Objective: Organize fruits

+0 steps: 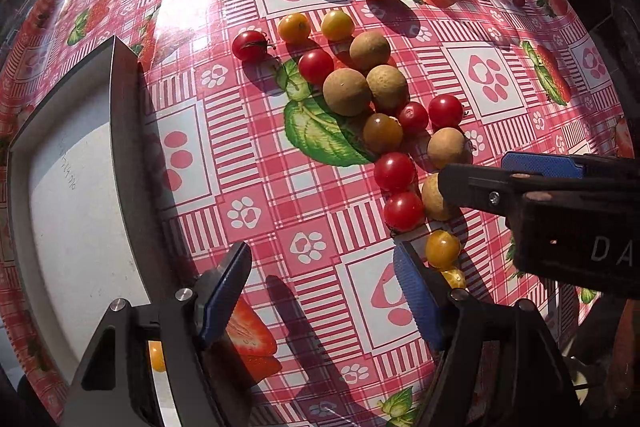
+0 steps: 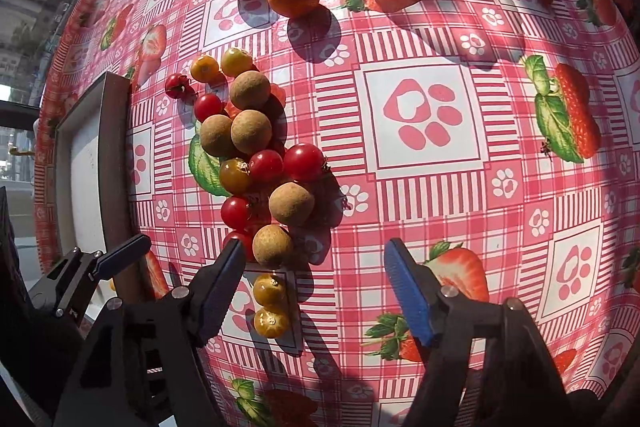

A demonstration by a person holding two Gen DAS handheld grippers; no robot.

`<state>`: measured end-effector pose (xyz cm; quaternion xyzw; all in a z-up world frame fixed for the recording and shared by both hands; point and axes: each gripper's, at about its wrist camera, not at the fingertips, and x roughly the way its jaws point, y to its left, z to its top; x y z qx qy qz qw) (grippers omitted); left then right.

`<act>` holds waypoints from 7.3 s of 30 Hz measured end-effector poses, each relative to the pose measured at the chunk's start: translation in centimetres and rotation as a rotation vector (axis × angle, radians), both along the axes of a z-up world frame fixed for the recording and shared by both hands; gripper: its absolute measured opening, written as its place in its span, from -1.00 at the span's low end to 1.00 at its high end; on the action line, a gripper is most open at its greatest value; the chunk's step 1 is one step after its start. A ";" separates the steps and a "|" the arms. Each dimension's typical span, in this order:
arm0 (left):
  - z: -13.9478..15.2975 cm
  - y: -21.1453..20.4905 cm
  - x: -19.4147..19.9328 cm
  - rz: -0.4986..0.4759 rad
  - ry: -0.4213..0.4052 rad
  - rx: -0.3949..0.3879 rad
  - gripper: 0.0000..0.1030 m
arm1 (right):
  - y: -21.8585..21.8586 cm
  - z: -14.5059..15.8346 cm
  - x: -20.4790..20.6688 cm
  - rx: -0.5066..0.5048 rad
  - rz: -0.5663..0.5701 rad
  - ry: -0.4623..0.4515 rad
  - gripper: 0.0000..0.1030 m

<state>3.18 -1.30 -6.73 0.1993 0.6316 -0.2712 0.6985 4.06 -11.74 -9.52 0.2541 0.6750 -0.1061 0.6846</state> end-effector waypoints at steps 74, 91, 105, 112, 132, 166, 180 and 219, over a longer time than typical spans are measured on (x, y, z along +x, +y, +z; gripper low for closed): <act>4.1 6.4 1.2 0.186 0.039 -0.094 -0.59 | 3.2 3.8 -1.6 0.067 0.070 -0.072 -0.46; 3.6 17.2 3.8 0.375 -0.013 -0.042 -0.59 | 13.9 4.4 4.5 0.096 0.286 -0.098 -0.46; 0.3 20.6 6.8 0.394 -0.024 0.028 -0.59 | 21.6 0.7 8.7 0.108 0.458 -0.040 -0.46; -0.9 20.5 7.0 0.374 -0.002 0.043 -0.58 | 22.4 -1.2 9.6 0.074 0.481 0.002 -0.45; -1.3 24.2 7.1 0.453 0.000 0.096 0.30 | 22.9 -0.8 10.8 0.113 0.467 -0.019 0.60; 2.2 2.0 0.0 -0.008 0.021 0.022 0.42 | 2.0 2.0 -3.1 -0.028 0.021 0.017 0.78; -1.2 -4.6 -3.3 -0.018 0.125 0.034 0.42 | -4.1 -0.4 -10.4 -0.119 -0.050 0.121 0.78; 2.6 1.0 -0.9 0.072 0.114 -0.072 -0.53 | -5.4 1.8 -10.1 -0.020 -0.094 -0.006 -0.54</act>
